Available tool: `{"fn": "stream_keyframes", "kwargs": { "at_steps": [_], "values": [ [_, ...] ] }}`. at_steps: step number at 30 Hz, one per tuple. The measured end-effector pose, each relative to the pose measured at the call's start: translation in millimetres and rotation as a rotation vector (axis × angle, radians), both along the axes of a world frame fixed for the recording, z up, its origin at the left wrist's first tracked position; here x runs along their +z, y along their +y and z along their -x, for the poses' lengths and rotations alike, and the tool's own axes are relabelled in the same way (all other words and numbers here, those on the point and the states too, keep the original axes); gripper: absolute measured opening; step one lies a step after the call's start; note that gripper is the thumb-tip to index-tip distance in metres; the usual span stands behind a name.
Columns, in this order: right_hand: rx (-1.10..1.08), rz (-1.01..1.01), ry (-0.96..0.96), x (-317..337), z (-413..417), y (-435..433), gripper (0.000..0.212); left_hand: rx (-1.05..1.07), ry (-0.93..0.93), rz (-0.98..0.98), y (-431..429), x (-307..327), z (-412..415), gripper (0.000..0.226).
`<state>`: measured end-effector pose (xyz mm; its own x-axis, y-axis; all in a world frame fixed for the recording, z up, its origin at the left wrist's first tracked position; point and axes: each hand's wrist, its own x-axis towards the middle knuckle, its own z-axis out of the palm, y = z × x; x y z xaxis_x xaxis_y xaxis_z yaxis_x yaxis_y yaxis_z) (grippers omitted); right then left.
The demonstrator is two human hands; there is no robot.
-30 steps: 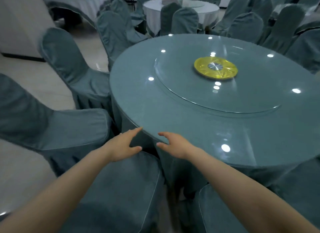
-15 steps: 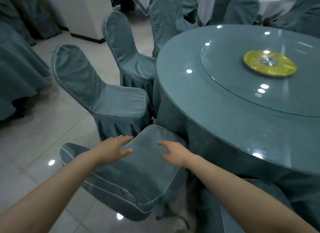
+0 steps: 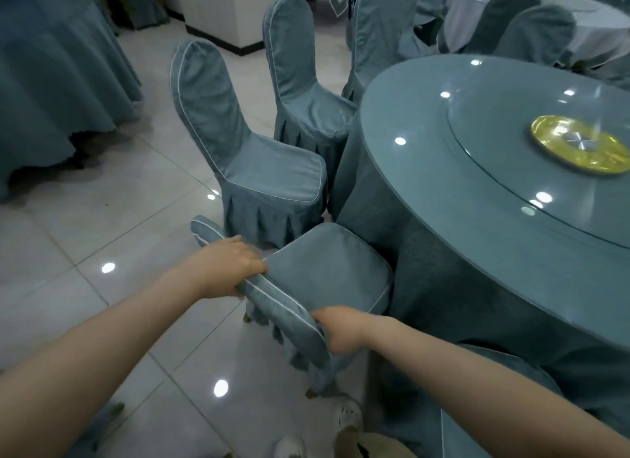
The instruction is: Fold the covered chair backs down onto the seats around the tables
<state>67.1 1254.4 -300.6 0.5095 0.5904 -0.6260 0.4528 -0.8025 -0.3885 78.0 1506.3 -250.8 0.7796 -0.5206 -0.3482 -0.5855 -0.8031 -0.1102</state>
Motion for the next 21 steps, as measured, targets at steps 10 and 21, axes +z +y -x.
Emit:
{"fn": "stream_keyframes", "kwargs": {
  "at_steps": [10, 21],
  "values": [
    [0.062, -0.012, -0.063, 0.9, 24.9, 15.8, 0.064, -0.057, -0.071, -0.08, 17.9, 5.1, 0.9, 0.018],
    [-0.084, 0.063, -0.259, 5.6, -0.5, -20.1, 0.081, 0.074, 0.025, -0.177, 69.6, 22.9, 28.6, 0.026]
  ]
}}
